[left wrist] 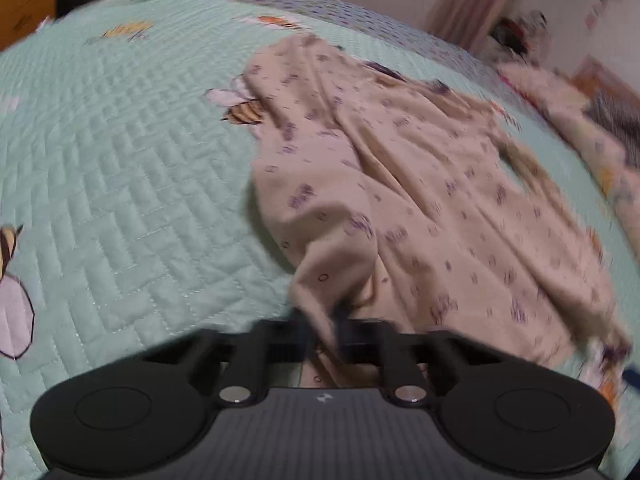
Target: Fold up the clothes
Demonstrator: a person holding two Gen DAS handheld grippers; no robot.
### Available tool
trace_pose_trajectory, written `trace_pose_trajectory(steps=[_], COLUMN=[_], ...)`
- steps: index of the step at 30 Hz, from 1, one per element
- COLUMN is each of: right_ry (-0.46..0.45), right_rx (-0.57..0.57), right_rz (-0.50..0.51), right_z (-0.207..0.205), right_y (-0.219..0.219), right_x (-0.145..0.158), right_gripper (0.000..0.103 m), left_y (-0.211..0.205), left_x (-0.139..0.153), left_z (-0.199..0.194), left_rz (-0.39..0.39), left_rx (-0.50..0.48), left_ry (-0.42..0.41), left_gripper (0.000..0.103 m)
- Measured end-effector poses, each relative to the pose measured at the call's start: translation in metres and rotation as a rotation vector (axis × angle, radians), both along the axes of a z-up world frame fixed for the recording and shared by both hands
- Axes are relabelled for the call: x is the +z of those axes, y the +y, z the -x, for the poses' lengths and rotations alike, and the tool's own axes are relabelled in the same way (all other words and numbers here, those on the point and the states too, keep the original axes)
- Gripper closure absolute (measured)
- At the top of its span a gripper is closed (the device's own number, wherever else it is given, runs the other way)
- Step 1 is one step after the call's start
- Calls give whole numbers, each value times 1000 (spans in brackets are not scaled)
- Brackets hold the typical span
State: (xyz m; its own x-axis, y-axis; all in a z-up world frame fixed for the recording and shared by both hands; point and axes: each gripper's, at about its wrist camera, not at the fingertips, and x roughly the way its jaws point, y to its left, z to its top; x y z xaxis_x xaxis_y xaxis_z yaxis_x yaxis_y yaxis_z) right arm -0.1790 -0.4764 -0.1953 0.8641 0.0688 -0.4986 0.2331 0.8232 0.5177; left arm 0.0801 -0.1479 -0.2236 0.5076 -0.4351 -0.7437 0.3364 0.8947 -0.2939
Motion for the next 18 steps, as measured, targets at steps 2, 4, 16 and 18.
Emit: trace_pose_trajectory(steps=[2,4,16,18], right_ry=[-5,-17,-31,-18], right_rx=[-18,-32,-94,-92], right_rz=[11,23,-18,-11], right_z=[5,10,9,8], right_y=[-4,-7,-15,-15], right_x=[4,9,5,3], right_gripper=[34,31,31,31], left_y=[26,68,196,163], left_x=[21,63,118,85], left_z=[-10,-39,-48,-19], left_rz=[-89,-144,-238,-190], left_rx=[58,143,477,343], left_ry=[-109,-199,-258,-203], left_gripper=[101,100,61,61])
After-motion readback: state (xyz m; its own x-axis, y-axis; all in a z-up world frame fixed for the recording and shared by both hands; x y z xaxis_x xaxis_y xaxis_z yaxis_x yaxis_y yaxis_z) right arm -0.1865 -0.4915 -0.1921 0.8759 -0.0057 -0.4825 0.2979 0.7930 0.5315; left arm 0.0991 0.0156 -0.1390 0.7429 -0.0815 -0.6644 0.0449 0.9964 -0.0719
